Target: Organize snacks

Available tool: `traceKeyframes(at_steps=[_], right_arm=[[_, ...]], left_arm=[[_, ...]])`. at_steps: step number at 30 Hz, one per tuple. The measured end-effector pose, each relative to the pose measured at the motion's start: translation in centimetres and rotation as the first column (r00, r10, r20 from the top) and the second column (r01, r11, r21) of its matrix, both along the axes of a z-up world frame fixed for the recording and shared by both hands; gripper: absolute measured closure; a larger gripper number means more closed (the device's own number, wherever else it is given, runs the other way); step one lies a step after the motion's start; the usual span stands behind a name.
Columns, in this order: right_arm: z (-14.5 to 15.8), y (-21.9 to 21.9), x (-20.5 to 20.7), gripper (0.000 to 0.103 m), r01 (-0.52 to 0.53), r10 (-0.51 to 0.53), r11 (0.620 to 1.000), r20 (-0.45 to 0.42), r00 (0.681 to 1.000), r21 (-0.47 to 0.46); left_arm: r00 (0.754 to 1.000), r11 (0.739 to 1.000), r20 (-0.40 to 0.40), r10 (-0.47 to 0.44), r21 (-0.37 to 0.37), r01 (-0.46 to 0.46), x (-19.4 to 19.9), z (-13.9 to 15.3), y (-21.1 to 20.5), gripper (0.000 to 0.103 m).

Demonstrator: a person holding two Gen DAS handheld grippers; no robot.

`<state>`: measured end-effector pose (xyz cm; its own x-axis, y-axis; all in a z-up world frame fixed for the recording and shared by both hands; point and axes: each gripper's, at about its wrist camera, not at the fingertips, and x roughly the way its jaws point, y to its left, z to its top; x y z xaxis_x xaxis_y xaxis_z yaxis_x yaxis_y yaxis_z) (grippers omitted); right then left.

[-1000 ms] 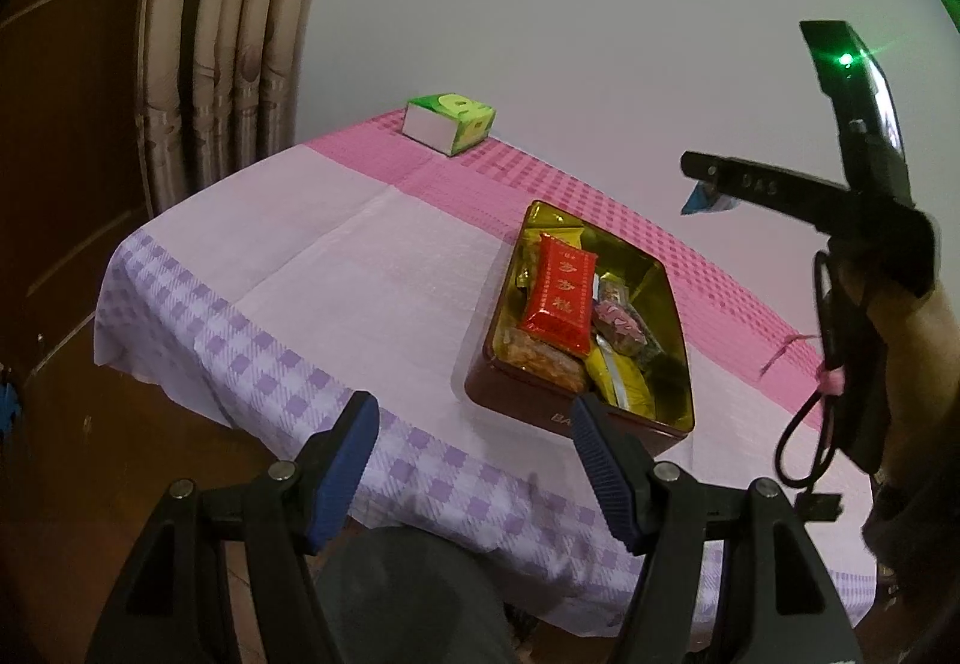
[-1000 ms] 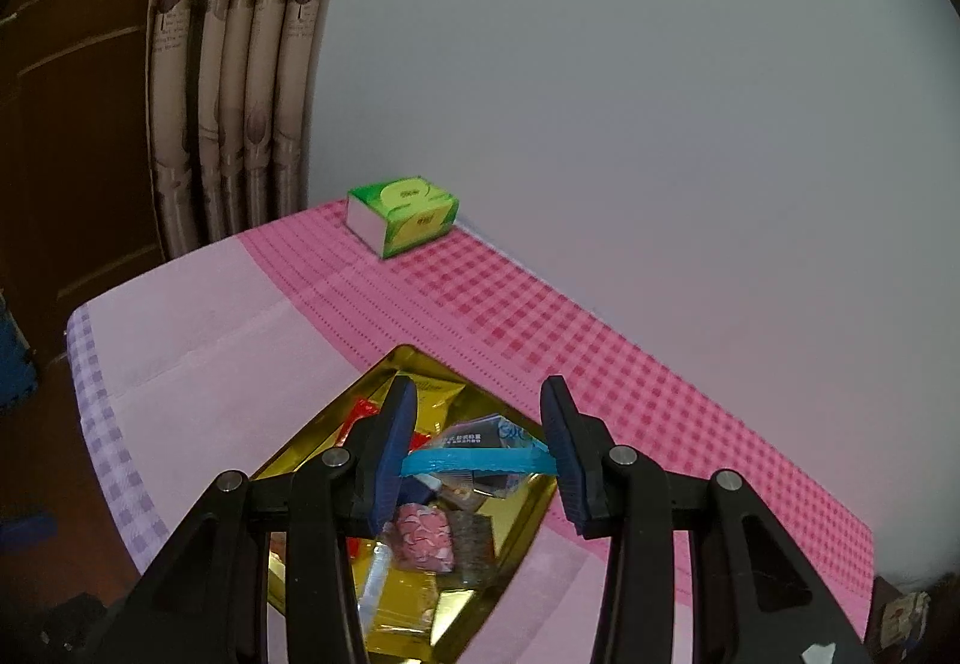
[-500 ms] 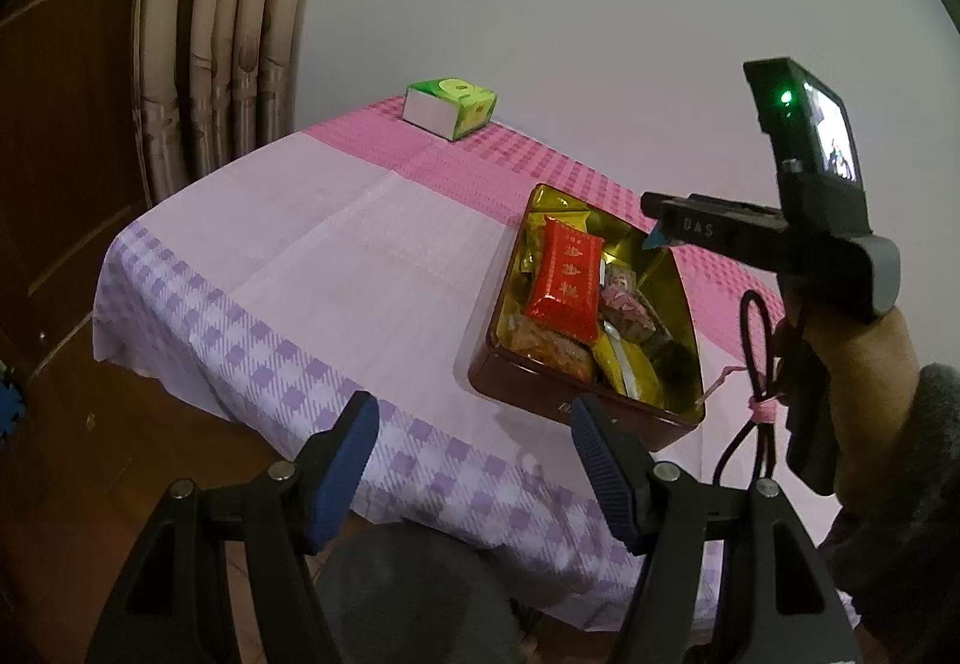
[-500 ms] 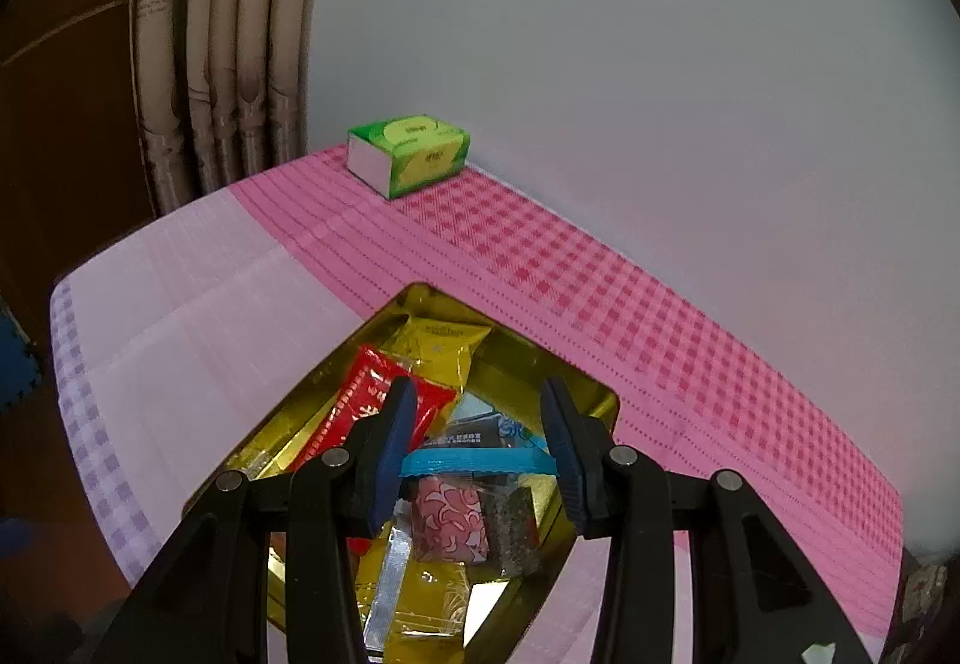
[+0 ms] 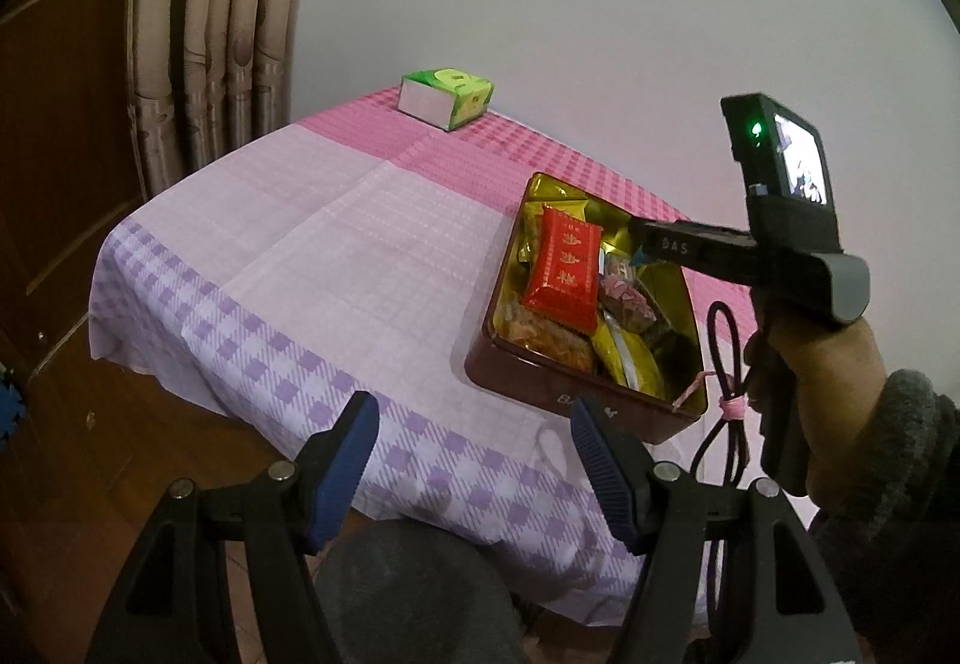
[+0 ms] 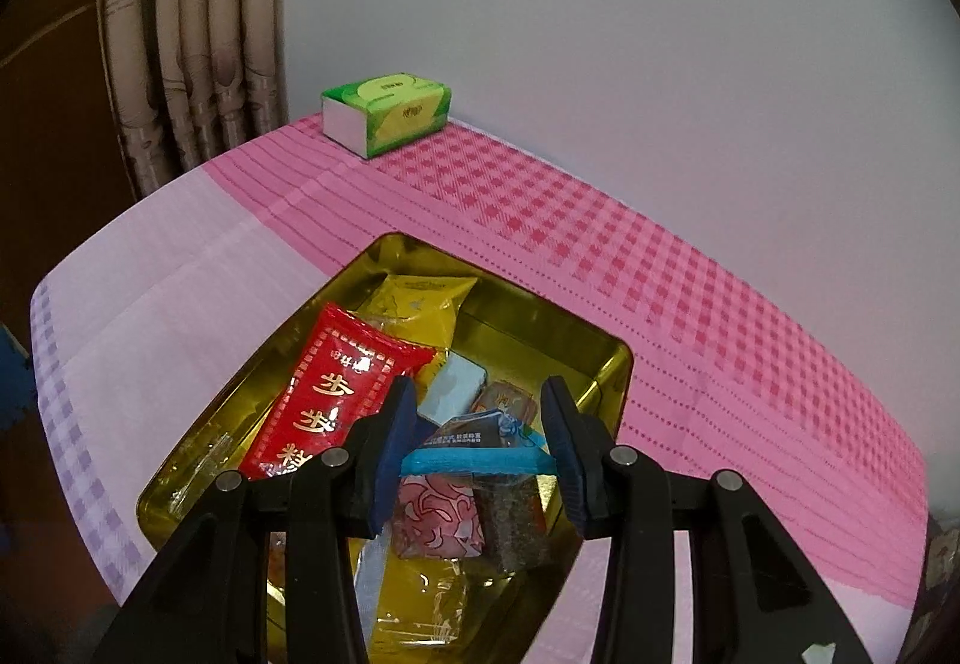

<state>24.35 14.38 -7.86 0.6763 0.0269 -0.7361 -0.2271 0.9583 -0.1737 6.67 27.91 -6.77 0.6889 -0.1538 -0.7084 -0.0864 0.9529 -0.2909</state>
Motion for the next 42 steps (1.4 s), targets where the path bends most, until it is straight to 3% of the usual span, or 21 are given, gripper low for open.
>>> traceKeyframes(at_steps=[4,8,9,12,17,23,27,42], right_arm=[[-1.0,-0.2,0.7,0.061,0.013,-0.012,1.0,-0.029,1.0,0.024],[-0.6,-0.6,0.5,0.016,0.012,-0.011,0.996,-0.007,1.0,0.084],[-0.1,-0.8,-0.1,0.01,0.01,-0.012,0.996,0.025,1.0,0.089],[1.2,-1.5,-1.4,0.01,0.007,-0.012,0.996,0.059,0.998,0.087],[1.5,-3.7,-4.7,0.002,0.066,-0.068,0.997,0.076,0.995,0.028],[-0.9,-6.0,-8.9,0.001,0.135,-0.135,0.991,0.019,0.991,0.021],[-1.2,-6.1,-11.7,0.001,0.157,-0.157,0.988,0.03,0.987,0.003],[4.2,-5.8,-19.5,0.001,0.165,-0.164,0.986,0.166,0.972,0.008]], left_arm=[[1.0,1.0,-0.01,0.006,0.0,-0.006,0.2,-0.3,0.1,0.035],[0.999,0.999,0.012,0.03,0.022,-0.03,0.1,0.0,0.5,0.034],[0.999,0.998,0.019,0.033,0.046,-0.033,0.1,0.1,0.4,0.033],[0.999,0.995,0.013,0.039,0.096,-0.04,0.1,0.1,0.0,0.022],[0.998,0.987,0.058,0.03,0.158,-0.039,-0.5,0.8,-0.7,0.02],[0.993,0.98,0.12,-0.01,0.198,-0.014,-1.3,1.9,-1.9,0.02],[0.99,0.974,0.134,-0.044,0.225,0.013,-1.5,2.3,-3.0,0.02],[0.977,0.949,0.189,-0.097,0.313,0.034,-3.2,3.3,-5.0,0.02]])
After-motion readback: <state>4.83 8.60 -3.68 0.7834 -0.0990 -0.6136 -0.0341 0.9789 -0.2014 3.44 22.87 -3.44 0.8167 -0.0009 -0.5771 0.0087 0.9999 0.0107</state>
